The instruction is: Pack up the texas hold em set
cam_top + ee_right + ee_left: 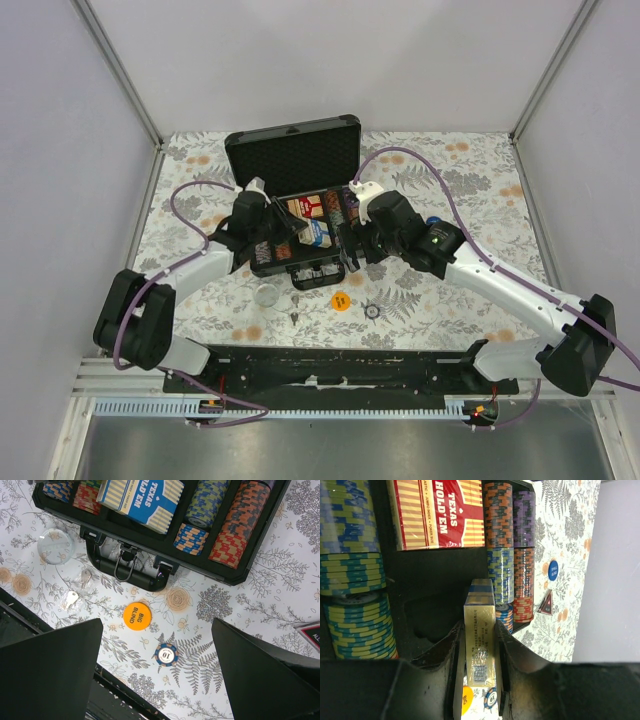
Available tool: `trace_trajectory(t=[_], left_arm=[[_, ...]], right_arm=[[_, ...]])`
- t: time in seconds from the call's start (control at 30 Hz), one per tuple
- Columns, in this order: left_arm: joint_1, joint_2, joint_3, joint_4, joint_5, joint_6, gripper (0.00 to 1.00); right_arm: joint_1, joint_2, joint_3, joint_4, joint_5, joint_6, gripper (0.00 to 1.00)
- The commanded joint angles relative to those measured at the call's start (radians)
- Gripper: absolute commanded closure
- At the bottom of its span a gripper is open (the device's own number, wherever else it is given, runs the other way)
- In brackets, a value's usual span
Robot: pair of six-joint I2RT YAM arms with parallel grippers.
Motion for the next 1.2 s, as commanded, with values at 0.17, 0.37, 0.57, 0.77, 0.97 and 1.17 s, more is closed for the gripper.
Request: trace_trajectory(t=[0.17,0.37,0.57,0.77,0.97,1.17], left_arm=[[-0.003,0.063,-0.013,0.137,0.085,-0.010,0.98],[-0.001,0.071,-0.036,0.140,0.093,-0.038,0.94],[-0.001,-0.007,-0.060,0.050,0.001,-0.043,0.95],[-0.001,-0.021,-0.041,-0.074,0.002,-0.047,0.98],[0.002,0.019,-0.031,-0.078,0.032,-0.050,0.98],[0.028,0.143,0.051,-0.085,0.157,-0.066,0.98]], right_arm=[[-0.001,-0.011,0.004,0.003,-0.004,0.028,0.02],[-0.003,0.014,0.015,-0.010,-0.024,0.042,0.02],[-0.001,0.015,0.015,-0.010,-0.026,0.048,0.02],[-0.001,0.031,0.020,-0.010,-0.029,0.048,0.02],[-0.001,0.049,0.030,-0.010,-0.037,0.047,0.03],[-0.001,0.051,0.024,-0.010,-0.040,0.050,0.03]])
